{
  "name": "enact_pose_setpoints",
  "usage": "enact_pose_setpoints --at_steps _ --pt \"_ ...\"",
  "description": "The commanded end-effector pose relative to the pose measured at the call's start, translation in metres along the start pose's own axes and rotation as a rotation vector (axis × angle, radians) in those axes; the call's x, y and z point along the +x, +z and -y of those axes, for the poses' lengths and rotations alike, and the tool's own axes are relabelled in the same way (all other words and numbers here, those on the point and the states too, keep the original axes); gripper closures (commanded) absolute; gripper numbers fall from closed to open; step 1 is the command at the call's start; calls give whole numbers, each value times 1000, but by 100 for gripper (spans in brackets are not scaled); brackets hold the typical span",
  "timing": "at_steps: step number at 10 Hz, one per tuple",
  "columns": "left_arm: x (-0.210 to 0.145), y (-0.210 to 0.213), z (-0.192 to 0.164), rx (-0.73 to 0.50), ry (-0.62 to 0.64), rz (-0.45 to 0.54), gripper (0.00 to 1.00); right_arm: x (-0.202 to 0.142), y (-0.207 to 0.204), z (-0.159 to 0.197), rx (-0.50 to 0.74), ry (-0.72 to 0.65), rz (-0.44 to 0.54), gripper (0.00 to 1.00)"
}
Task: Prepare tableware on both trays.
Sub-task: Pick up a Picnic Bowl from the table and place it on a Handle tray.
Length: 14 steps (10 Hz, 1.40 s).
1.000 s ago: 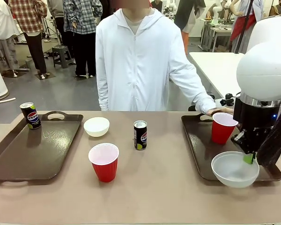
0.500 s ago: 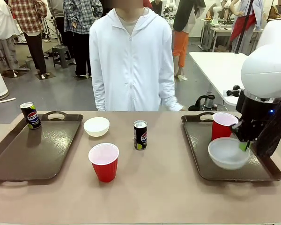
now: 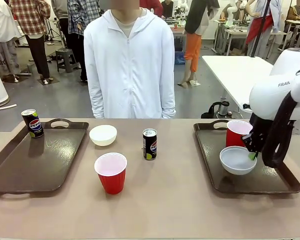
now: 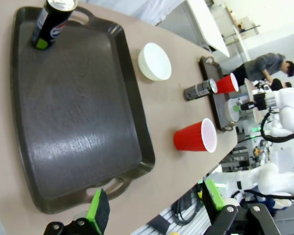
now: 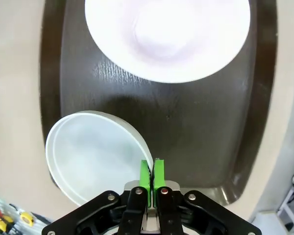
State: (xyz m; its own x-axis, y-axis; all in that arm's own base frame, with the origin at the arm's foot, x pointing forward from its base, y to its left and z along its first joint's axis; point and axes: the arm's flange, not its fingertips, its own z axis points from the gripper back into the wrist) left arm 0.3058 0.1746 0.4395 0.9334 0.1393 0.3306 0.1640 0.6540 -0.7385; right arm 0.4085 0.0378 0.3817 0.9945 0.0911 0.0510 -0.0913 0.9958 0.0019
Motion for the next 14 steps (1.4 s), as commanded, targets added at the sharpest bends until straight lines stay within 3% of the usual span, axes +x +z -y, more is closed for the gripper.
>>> enact_pose_setpoints --at_steps 1,2,3,4,5,6,7,12,13,14 --pt "0 2 -1 -15 -5 7 0 7 -10 1 18 -26 2 97" --pt "0 2 -1 -15 -5 7 0 10 -17 2 31 -21 0 97" --pt "0 2 -1 -15 -5 7 0 8 -18 2 40 -11 -14 37" --pt "0 2 -1 -15 -5 7 0 6 -13 1 43 -5 -12 36" --pt "0 2 -1 -15 -5 7 0 0 -3 -2 54 3 -6 0" --pt "0 2 -1 -15 -5 7 0 -6 12 -5 61 10 15 33" --pt "0 2 -1 -15 -5 7 0 -16 34 -10 66 17 43 0" --pt "0 2 -1 -15 -5 7 0 -65 114 -20 31 -11 58 0" --pt "0 2 -1 -15 -5 7 0 -72 119 -23 -2 33 3 0" --pt "0 2 -1 -15 -5 7 0 -56 108 -18 43 15 71 0"
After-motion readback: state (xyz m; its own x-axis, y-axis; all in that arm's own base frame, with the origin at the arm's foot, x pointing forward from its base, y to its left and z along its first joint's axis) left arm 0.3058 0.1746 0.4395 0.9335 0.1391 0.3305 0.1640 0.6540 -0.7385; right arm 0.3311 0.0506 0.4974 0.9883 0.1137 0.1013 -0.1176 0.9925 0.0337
